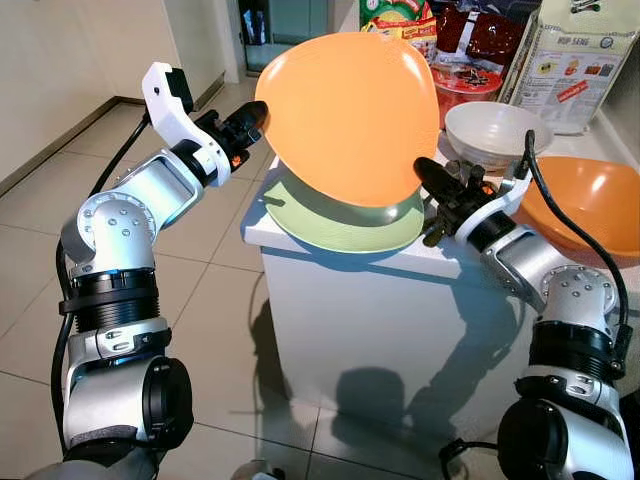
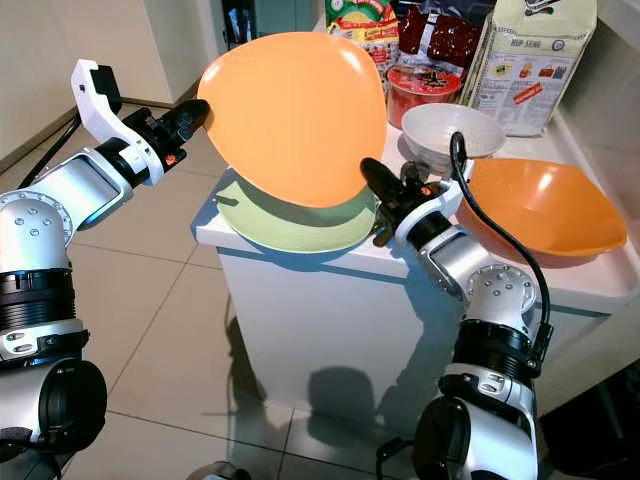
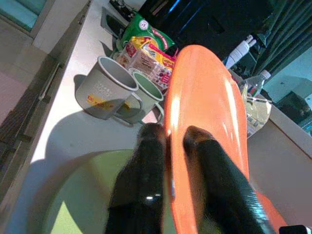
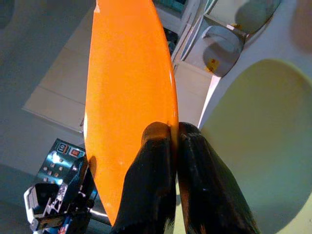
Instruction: Setting the table
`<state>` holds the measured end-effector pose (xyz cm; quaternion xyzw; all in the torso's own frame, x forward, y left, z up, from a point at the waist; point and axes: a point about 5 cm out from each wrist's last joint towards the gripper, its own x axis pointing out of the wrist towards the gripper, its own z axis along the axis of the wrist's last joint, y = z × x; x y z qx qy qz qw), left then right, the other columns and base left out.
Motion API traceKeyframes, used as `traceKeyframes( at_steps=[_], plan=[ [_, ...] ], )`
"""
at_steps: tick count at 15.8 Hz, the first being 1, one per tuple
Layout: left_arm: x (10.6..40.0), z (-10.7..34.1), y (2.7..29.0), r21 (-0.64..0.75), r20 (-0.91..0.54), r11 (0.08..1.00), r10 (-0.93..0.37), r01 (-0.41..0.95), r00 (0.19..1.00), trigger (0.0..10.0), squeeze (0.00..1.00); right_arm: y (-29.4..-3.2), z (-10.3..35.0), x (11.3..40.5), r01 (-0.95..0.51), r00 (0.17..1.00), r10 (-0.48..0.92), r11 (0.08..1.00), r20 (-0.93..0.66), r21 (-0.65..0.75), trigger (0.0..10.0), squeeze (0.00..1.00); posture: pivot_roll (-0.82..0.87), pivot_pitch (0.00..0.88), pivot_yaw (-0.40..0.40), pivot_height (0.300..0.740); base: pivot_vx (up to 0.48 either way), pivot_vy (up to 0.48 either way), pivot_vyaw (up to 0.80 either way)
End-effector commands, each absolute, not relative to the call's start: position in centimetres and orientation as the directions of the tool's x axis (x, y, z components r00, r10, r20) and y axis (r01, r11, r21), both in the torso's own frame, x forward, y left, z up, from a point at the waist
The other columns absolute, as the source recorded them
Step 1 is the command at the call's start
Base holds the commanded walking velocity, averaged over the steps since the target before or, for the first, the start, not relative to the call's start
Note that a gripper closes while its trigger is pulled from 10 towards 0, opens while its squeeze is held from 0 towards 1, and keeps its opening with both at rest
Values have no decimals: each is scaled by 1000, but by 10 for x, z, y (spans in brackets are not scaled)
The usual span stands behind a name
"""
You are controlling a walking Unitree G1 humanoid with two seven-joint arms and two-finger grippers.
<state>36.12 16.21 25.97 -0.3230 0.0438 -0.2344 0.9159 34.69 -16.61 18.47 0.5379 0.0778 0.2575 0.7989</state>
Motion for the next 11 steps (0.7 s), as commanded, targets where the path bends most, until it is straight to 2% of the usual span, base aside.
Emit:
traceKeyframes(
  at_steps=[1, 8, 11],
  plan=[
    [356, 265, 158, -597, 103, 663, -495, 452, 863, 10000, 1000, -168, 194, 347, -354, 864, 469, 306, 184, 884, 0, 0, -15, 0, 55, 740, 0, 0, 0],
    [349, 271, 167, -621, 151, 631, -485, 465, 861, 10000, 1000, -183, 195, 349, -336, 910, 350, 303, 224, 892, 0, 0, 0, 0, 48, 740, 0, 0, 0],
    [349, 269, 165, -619, 140, 634, -492, 464, 859, 10000, 1000, -180, 194, 348, -337, 909, 352, 301, 224, 892, 0, 0, 1, 0, 49, 740, 0, 0, 0]
  ],
)
